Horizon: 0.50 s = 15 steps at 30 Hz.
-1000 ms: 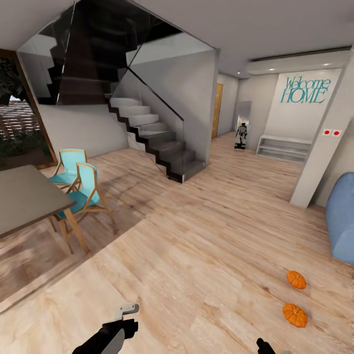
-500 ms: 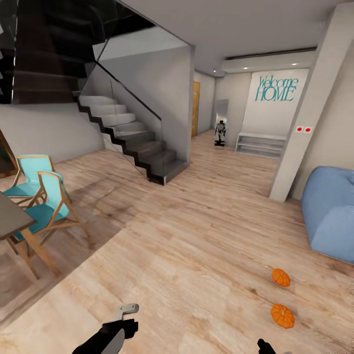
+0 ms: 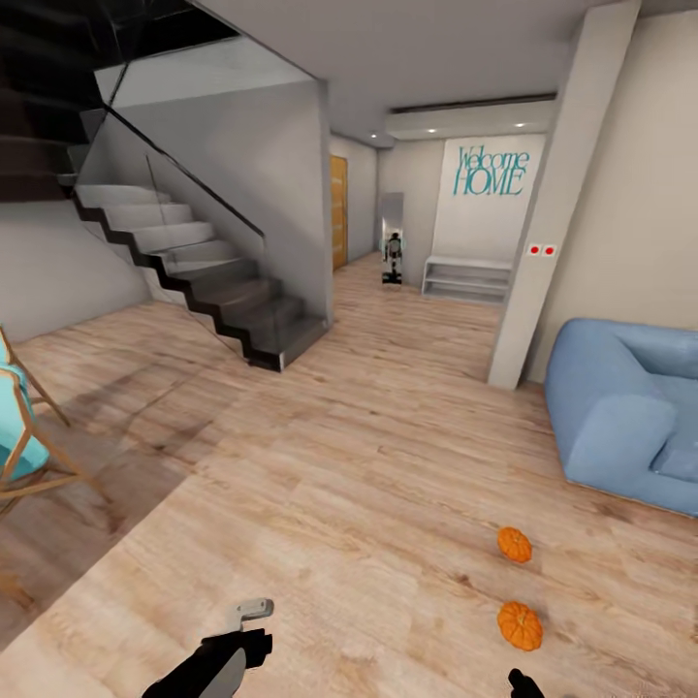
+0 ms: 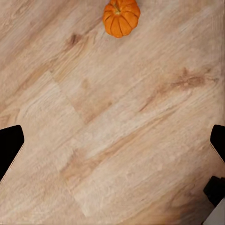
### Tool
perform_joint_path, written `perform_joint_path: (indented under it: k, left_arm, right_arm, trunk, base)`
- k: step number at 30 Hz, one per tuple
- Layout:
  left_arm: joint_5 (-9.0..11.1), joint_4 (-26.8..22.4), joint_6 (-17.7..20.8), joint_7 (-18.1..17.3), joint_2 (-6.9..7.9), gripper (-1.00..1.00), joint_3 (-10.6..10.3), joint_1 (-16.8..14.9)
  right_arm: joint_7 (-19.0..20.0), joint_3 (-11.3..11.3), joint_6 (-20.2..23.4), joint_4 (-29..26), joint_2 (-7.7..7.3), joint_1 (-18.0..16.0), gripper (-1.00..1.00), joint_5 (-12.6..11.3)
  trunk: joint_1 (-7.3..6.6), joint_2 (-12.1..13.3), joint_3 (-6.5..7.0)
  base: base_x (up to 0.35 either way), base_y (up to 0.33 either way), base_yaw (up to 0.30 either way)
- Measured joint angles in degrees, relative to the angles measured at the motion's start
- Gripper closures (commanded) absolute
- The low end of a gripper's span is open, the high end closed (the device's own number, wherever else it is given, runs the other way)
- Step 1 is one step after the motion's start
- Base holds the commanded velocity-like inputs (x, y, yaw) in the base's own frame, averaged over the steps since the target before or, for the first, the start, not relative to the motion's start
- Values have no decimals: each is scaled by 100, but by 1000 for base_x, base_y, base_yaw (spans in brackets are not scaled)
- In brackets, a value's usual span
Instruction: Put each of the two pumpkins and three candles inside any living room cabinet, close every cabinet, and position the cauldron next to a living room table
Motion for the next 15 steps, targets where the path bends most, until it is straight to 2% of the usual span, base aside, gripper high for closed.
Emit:
perform_joint_path:
  k: [7,15]
  left_arm:
    - [1,0,0,-1,0,-100,0,0]
    - [1,1,0,-1,0,-100,-1,-1]
  right_arm:
    - [-10,-7,1,1,-9,0,-100,-5]
    - [-18,-9,10,7,-17,1,-100,-9]
  trunk:
    - [0,0,-25]
    - [0,0,-63]
  base:
    - [282,-154,-256]
    - [282,-15,-251]
